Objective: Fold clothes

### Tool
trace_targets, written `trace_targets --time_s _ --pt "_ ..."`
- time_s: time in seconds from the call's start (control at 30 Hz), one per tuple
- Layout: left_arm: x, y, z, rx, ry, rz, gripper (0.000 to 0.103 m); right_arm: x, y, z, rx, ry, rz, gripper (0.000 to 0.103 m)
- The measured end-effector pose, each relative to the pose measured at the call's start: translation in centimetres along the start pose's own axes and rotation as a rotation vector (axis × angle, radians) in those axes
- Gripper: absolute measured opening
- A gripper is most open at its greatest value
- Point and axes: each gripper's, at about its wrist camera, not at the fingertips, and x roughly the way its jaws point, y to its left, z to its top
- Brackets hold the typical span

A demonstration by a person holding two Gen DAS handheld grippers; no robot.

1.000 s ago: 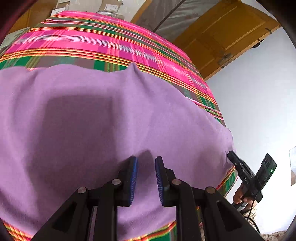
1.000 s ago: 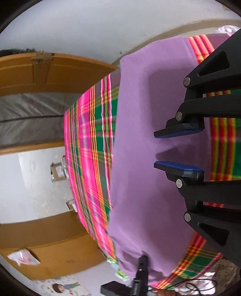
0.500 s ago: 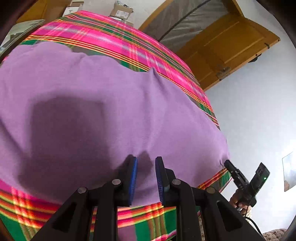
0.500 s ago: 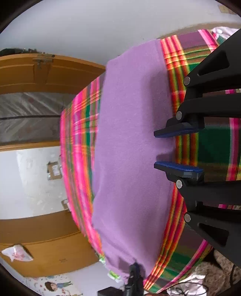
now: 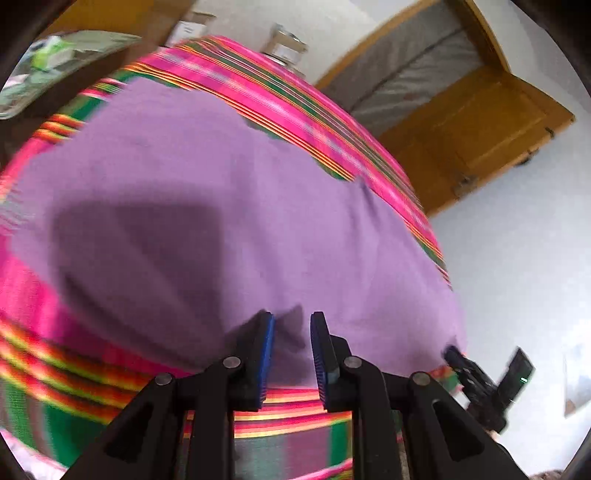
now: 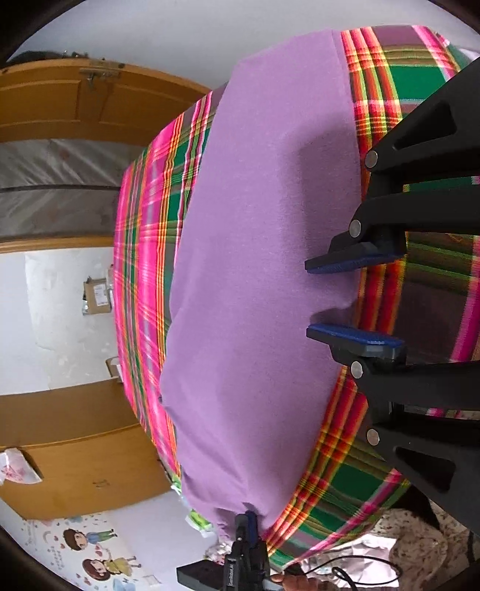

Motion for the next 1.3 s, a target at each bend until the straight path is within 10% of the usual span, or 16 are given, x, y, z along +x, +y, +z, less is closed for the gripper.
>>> trace_targets --time_s 0.77,0.9,1.3 --pt "-6.6 7.0 0.4 -0.271 -0.235 0.111 0.021 4.8 11.2 5.5 -0.244 -0.003 0.294 0.033" --pt "-8.3 8.4 -0.1 -0.327 -0.275 0.158 0.034 5.2 13.2 5.9 -0.299 0.004 0.343 0.033" --pt "-7.5 11.3 0.1 -0.435 -0.248 0.054 0.034 6.8 22.7 7.3 -0.501 0.001 0.505 0.033"
